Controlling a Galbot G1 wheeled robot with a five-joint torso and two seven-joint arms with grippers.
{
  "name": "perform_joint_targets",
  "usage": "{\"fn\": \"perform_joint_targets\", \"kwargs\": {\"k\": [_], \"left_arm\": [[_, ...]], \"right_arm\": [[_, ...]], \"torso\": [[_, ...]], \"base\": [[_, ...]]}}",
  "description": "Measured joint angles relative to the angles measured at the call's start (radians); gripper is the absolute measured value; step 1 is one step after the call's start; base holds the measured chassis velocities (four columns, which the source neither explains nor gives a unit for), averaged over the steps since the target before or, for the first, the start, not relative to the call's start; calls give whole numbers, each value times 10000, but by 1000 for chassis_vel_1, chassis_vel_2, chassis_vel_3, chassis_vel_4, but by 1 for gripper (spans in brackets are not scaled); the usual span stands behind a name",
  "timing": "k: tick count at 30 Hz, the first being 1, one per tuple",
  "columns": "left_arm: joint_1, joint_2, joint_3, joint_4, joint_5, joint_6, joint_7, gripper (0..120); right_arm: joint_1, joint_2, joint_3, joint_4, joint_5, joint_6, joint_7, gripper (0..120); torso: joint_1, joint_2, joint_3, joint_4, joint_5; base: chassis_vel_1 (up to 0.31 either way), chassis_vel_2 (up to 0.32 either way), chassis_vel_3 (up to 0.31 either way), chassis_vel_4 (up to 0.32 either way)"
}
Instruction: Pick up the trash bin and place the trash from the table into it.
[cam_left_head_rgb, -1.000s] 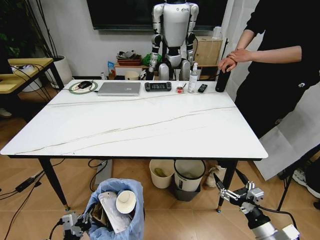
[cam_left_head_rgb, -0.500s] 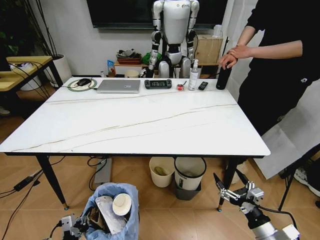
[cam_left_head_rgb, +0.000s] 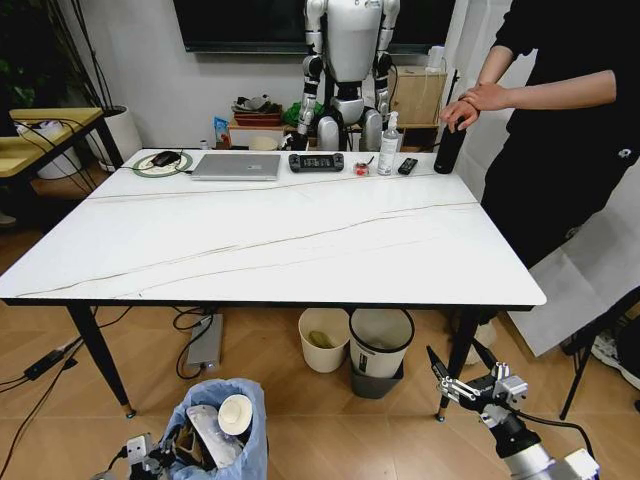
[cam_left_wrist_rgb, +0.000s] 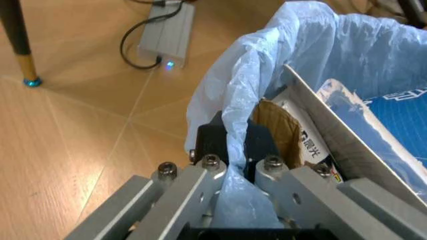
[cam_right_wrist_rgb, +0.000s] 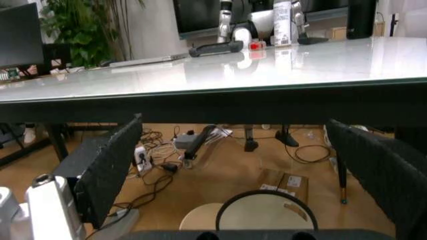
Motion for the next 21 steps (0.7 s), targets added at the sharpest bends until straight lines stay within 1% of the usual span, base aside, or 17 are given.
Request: {"fn": "perform_joint_targets", "kwargs": {"k": [7,8,13,21], "left_arm": [[-532,-179,-144,1187,382,-552,200,0],[-532,-179,-144,1187,382,-552,200,0],[-941,-245,-262,2178,768,-1258,305,0],[-1167,-307,-281,2579,860,-1575,465,0]], "right_arm": [[1,0,0,0,0,0,0,100],[1,0,0,0,0,0,0,100],[0,0,0,0,0,0,0,100],[0,0,0,0,0,0,0,100]], "torso": [[-162,-387,-227,0,1],[-162,-387,-227,0,1],[-277,-648,-371,1,0],[-410,-961,-551,0,0]], "base": [[0,0,0,0],[0,0,0,0],[0,0,0,0],[0,0,0,0]]}}
